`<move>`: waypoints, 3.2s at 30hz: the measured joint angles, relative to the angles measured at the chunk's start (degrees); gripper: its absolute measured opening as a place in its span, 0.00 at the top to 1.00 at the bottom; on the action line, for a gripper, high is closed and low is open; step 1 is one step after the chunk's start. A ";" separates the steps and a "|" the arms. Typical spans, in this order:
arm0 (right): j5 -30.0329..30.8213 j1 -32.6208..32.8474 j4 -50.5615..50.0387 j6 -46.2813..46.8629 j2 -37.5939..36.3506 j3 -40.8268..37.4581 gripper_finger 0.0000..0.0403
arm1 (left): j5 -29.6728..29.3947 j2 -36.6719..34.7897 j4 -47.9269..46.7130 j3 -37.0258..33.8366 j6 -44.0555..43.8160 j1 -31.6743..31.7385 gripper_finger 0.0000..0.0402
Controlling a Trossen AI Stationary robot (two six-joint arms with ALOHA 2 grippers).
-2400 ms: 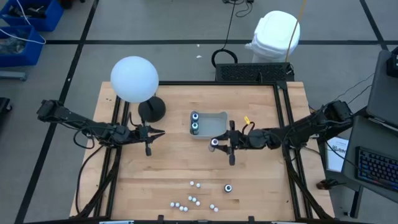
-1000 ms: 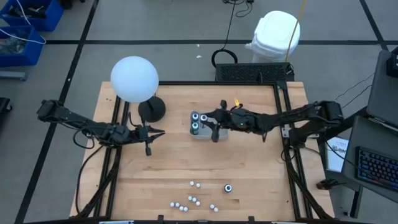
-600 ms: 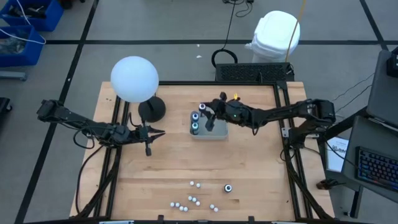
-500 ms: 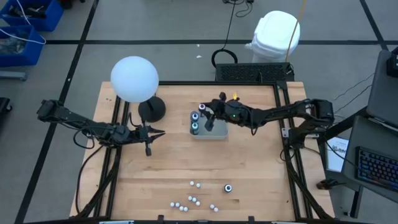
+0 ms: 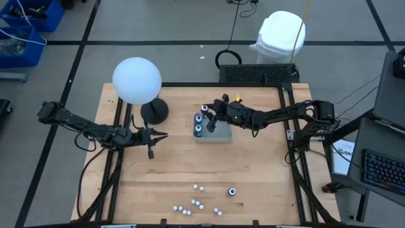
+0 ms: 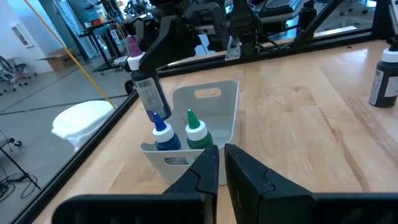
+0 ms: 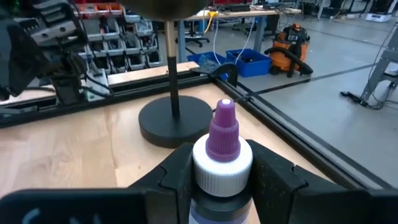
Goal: Pick & Place food coloring
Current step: Put the big purple food coloring bottle into the gray bin
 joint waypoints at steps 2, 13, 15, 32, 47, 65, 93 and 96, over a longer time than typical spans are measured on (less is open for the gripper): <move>0.07 0.00 -0.62 0.34 0.04 0.00 0.70 | 0.00 0.00 0.00 0.00 0.00 -0.02 0.91; 0.41 0.13 0.26 1.93 1.27 -1.58 0.71 | 0.09 0.00 -0.11 0.00 -0.02 -0.02 0.91; 1.66 0.17 2.14 2.44 1.30 -3.32 0.71 | 0.09 0.00 -0.11 0.00 -0.02 0.00 0.91; 1.41 1.09 7.67 1.72 1.27 -7.80 0.71 | 0.04 0.00 0.17 0.00 -0.02 0.00 0.91; 3.36 0.29 14.88 1.88 9.26 -7.72 0.71 | -0.37 -0.02 0.11 0.00 0.01 0.00 0.91; 3.16 0.50 16.46 2.72 11.67 -7.74 0.71 | -0.37 -0.01 0.15 0.00 0.20 -0.01 0.91; 2.98 0.48 21.60 2.62 16.57 -7.69 0.67 | -0.39 -0.01 0.07 0.00 0.20 -0.01 0.91; 2.93 0.48 22.12 2.50 16.60 -7.72 0.66 | -0.39 0.00 0.06 0.00 0.20 0.00 0.91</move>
